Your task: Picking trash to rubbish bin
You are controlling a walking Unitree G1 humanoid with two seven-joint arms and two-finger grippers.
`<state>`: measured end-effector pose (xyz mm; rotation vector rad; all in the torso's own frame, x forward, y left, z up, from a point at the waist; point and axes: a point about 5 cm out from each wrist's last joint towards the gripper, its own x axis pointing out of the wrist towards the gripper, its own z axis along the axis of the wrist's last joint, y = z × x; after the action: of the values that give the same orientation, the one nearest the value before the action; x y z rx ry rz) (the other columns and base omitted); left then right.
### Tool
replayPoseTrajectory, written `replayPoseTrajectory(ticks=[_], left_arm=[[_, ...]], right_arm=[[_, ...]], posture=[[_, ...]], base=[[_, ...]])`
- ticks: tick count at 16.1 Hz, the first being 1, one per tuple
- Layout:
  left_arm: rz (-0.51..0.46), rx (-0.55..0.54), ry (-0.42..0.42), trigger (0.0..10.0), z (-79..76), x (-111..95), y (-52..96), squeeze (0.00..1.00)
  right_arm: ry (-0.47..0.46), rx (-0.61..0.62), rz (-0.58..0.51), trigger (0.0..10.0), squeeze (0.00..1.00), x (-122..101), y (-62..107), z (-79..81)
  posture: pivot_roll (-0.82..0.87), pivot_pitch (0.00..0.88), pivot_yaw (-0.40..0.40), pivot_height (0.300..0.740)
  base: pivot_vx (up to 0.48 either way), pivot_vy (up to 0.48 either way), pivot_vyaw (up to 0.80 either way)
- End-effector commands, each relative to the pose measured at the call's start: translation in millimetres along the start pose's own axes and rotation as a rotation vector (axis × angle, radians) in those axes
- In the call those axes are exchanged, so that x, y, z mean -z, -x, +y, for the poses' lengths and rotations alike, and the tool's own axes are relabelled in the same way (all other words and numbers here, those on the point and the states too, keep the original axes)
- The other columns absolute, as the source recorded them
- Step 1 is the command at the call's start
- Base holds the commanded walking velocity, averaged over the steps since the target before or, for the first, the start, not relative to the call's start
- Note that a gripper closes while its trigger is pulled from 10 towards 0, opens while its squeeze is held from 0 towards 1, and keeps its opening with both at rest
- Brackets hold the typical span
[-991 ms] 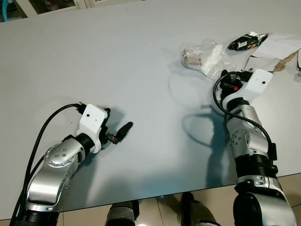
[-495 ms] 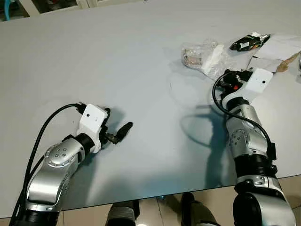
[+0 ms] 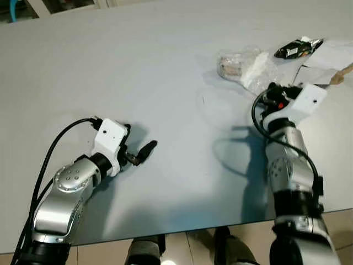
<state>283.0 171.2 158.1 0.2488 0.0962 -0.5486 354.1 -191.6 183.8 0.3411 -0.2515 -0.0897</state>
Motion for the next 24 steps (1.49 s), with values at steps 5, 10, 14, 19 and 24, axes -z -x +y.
replayPoseTrajectory(ticks=[5, 10, 14, 19, 24], left_arm=[[0.059, 0.015, 0.011, 10.0, -1.0, 11.8, -0.5, 0.00], [0.045, 0.036, 0.020, 10.0, -6.1, 12.4, -12.6, 0.00], [0.024, 0.035, 0.034, 10.0, -14.2, 12.9, -27.1, 0.00], [-0.050, 0.042, 0.069, 10.0, -28.5, 6.1, -48.8, 0.00], [-0.145, -0.003, 0.095, 10.0, -39.3, -5.0, -68.8, 0.00]], right_arm=[[0.030, 0.038, 0.005, 0.0, 0.00, 4.9, 30.4, 1.5], [0.117, 0.053, -0.043, 0.0, 0.00, -11.3, 77.4, 12.2], [0.195, 0.081, -0.078, 0.0, 0.00, -21.1, 106.6, 20.9], [0.328, 0.113, -0.135, 0.0, 0.00, -42.6, 124.2, 19.1], [0.429, 0.164, -0.143, 0.0, 0.00, -60.6, 153.3, 12.7]], posture=[[0.40, 0.333, 0.116, 0.740], [0.35, 0.307, 0.115, 0.740], [0.29, 0.280, 0.103, 0.740], [0.19, 0.230, 0.079, 0.740], [0.08, 0.188, 0.047, 0.740]], base=[[0.000, 0.000, 0.00], [0.000, 0.000, 0.00], [0.000, 0.000, 0.00], [0.000, 0.000, 0.00], [0.000, 0.000, 0.00]])
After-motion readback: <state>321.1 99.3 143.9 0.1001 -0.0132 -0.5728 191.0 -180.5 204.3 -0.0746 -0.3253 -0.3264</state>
